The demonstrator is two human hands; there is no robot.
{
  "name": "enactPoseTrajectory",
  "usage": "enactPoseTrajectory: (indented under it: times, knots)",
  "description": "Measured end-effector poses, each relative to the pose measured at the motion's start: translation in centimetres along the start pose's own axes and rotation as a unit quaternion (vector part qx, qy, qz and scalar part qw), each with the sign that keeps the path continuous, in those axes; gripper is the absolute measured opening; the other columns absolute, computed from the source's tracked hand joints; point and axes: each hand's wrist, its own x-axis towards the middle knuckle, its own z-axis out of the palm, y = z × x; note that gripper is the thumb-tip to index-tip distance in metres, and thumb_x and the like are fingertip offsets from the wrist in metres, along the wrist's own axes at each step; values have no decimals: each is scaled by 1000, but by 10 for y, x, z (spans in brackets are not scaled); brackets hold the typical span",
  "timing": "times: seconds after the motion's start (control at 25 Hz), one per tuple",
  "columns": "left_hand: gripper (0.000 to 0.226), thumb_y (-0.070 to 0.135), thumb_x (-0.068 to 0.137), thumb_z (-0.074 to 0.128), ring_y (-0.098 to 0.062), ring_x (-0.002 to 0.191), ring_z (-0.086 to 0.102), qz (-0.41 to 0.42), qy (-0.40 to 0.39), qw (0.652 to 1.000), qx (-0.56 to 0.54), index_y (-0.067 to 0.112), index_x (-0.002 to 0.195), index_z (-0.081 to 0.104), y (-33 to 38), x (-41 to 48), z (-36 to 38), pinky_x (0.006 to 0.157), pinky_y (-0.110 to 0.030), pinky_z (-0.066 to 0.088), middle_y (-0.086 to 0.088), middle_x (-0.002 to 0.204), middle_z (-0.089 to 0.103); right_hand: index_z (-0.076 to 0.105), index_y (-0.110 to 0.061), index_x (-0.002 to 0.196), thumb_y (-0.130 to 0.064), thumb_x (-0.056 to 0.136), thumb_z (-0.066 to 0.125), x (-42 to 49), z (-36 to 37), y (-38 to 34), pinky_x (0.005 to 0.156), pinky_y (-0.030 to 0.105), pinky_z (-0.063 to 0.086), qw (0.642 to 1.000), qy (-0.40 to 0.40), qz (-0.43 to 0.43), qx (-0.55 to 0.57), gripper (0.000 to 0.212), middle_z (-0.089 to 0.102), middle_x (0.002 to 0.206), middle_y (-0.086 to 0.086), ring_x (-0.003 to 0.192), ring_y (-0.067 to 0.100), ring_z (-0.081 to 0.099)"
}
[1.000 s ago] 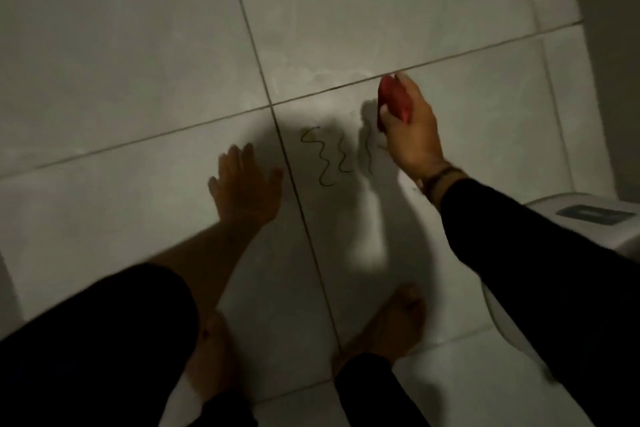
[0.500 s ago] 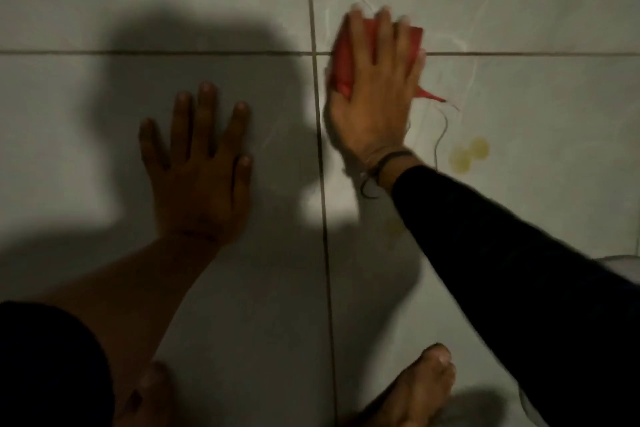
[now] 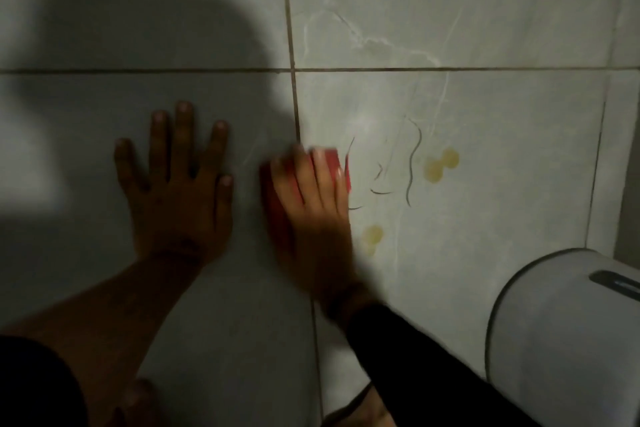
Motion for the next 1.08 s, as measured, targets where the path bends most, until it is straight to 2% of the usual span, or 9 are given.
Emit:
enactPoseTrajectory:
  times: [0.08, 0.2, 0.32, 0.4, 0.56, 0.64, 0.76, 0.96, 1.08]
  knots:
    - [72, 45, 106, 35, -38, 170, 9, -3, 4, 1000, -2, 36, 174, 16, 1, -2, 1, 129, -73, 5, -10, 185, 6, 47, -17, 159, -40, 109, 43, -50, -6, 32, 127, 68, 29, 997, -10, 66, -47, 55, 42, 168, 18, 158, 44, 33]
    - [71, 46, 106, 32, -38, 170, 6, 4, 2, 1000, 7, 36, 175, 15, -1, 4, 5, 128, -72, 2, -9, 185, 3, 33, -11, 166, -39, 104, 47, -12, -6, 54, 135, 66, 14, 963, 45, 267, -17, 70, 28, 176, 20, 164, 46, 18]
    - [71, 47, 106, 31, -37, 171, 4, 1, 0, 1000, -19, 36, 175, 15, -3, 0, 6, 128, -72, 0, -7, 185, 1, 37, -15, 164, -39, 109, 35, -57, 9, 28, 136, 64, 9, 989, 13, 149, -25, 60, 32, 173, 19, 165, 44, 20]
    - [71, 46, 106, 30, -37, 171, 3, -4, -2, 1000, -20, 36, 175, 16, -2, -2, 5, 128, -73, 0, -7, 186, 1, 50, -12, 154, -32, 107, 38, -119, 0, 34, 124, 70, 33, 988, -33, 150, -21, 52, 46, 160, 21, 152, 50, 40]
    - [71, 50, 107, 24, -39, 171, 2, 8, -1, 999, -35, 41, 175, 6, -3, 1, 9, 127, -78, 7, -6, 186, -2, 38, -3, 163, -34, 100, 50, -39, -25, 124, 132, 64, 19, 907, 103, 404, 52, 71, 34, 173, 23, 162, 49, 24]
    - [71, 50, 107, 23, -40, 171, 2, 15, 1, 999, -48, 43, 173, -2, -4, 1, 10, 126, -79, 11, -7, 186, -1, 31, -8, 167, -39, 102, 51, 12, -29, 134, 137, 60, 7, 927, 156, 340, 30, 75, 28, 176, 18, 165, 43, 17]
    - [70, 50, 108, 23, -40, 171, 3, 15, 10, 998, -66, 43, 173, -2, -3, -2, 7, 125, -79, 13, -8, 186, 2, 16, -28, 171, -45, 105, 45, -38, -16, 112, 138, 50, -6, 971, 80, 223, 35, 74, 13, 182, 6, 169, 32, -1]
    - [70, 46, 108, 27, -42, 170, 5, 30, 29, 997, -58, 37, 175, 8, -4, -1, 11, 124, -79, 16, -12, 185, 6, 30, -11, 168, -44, 102, 48, 22, -48, 170, 133, 65, 15, 915, 152, 367, 74, 76, 28, 177, 18, 166, 44, 17]
    - [70, 49, 108, 25, -43, 170, 6, 19, 19, 998, -53, 39, 175, 5, -3, 0, 9, 125, -78, 13, -11, 185, 6, 33, -11, 166, -43, 101, 51, 55, -35, 143, 136, 62, 12, 988, 101, 106, -49, 75, 29, 175, 20, 165, 45, 19]
